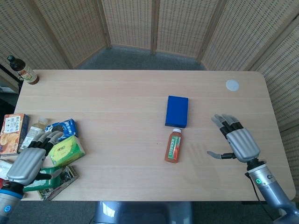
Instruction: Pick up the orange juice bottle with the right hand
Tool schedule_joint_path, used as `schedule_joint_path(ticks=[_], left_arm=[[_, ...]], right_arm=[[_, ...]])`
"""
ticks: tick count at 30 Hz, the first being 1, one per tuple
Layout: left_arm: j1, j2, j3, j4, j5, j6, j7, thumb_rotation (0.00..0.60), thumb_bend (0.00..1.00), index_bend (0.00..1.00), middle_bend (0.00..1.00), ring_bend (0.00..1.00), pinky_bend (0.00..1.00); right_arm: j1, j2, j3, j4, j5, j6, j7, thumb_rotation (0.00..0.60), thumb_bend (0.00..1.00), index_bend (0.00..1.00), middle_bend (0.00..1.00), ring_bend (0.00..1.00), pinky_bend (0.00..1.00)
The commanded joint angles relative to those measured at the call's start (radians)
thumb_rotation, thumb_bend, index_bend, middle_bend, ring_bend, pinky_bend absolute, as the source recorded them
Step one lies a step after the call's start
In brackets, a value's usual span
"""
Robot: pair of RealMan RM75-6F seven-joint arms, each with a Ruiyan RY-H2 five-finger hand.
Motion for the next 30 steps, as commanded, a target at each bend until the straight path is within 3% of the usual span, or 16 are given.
schedule_joint_path(ticks=[1, 18, 25, 30], left_arm=[[-0.004, 0.008, -0.002, 0.002, 0.007, -0.008, -0.023, 0.6, 0.24, 0.03, 0.0, 0.0, 0.0], [0.014, 0.039, 0.008, 0.033, 0.012, 0.0, -0.101, 0.6, 0.24, 0.01, 0.0, 0.0, 0.0], [0.011, 0.045, 0.002, 0.04, -0.007, -0.001, -0.103, 0.6, 0.24, 0.01, 0.0, 0.0, 0.0], [-0.002, 0.04, -0.005, 0.04, -0.025, -0.016, -0.095, 0.6, 0.24, 0.01, 0.0, 0.0, 0.0]], right_arm=[[0.036, -0.009, 0.005, -0.011, -0.014, -0.041, -0.014, 0.195, 0.18, 0.0, 0.0, 0.0, 0.0], [0.285, -0.142, 0.027, 0.072, -0.03, -0.32, 0.065, 0.187, 0.22, 0.0, 0.0, 0.0, 0.0], [0.354, -0.202, 0.021, 0.146, -0.035, -0.373, 0.134, 0.19, 0.25, 0.0, 0.12, 0.0, 0.0], [0.402, -0.238, -0.002, 0.19, -0.051, -0.424, 0.173, 0.191, 0.25, 0.0, 0.13, 0.0, 0.0]])
